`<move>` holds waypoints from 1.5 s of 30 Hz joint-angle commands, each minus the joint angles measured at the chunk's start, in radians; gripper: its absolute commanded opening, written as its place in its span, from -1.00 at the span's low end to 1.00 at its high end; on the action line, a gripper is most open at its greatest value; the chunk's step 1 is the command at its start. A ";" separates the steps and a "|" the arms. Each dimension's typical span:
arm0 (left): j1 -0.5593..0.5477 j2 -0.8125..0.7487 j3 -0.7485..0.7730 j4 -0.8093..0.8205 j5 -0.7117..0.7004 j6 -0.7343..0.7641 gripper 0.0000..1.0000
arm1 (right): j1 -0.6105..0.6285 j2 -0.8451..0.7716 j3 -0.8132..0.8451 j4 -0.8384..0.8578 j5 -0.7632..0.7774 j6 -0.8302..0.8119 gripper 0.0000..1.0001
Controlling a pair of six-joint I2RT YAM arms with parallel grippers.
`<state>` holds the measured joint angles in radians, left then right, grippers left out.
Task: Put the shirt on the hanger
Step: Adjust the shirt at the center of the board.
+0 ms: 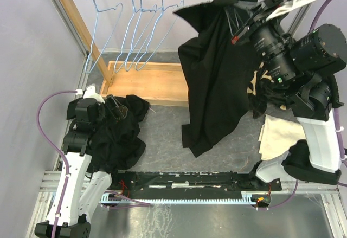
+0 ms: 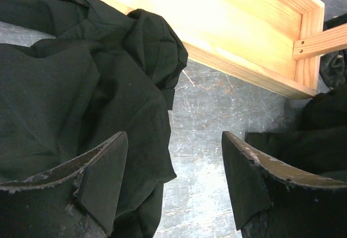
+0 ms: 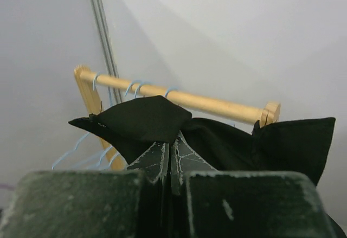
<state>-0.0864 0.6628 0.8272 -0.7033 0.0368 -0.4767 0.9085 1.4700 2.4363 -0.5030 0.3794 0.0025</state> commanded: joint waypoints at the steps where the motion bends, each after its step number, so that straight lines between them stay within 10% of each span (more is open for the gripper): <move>1: 0.000 0.004 0.012 0.044 0.061 0.036 0.53 | -0.002 -0.133 -0.196 0.012 -0.111 0.034 -1.00; 14: -0.010 -0.027 0.012 0.202 0.504 0.068 0.59 | -0.002 -0.430 -0.828 -0.042 -0.317 0.213 -1.00; 27: -0.025 -0.031 -0.002 0.206 0.500 0.075 0.59 | -0.002 -0.482 -1.121 -0.211 -0.241 0.252 -1.00; 34: -0.026 0.001 -0.004 0.152 0.374 0.065 0.59 | -0.002 -0.401 -1.238 -0.633 0.174 0.582 -0.21; 42: -0.024 0.081 -0.019 0.179 0.390 0.012 0.58 | -0.002 -0.418 -1.189 -0.480 -0.358 0.405 0.59; 45: -0.025 0.083 -0.027 0.177 0.392 0.004 0.58 | -0.002 -0.387 -1.115 -0.506 -0.303 0.380 0.65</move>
<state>-0.1089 0.7544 0.8047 -0.5518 0.4202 -0.4442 0.9051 1.0817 1.2064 -1.0615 0.1692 0.4507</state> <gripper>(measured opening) 0.793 0.806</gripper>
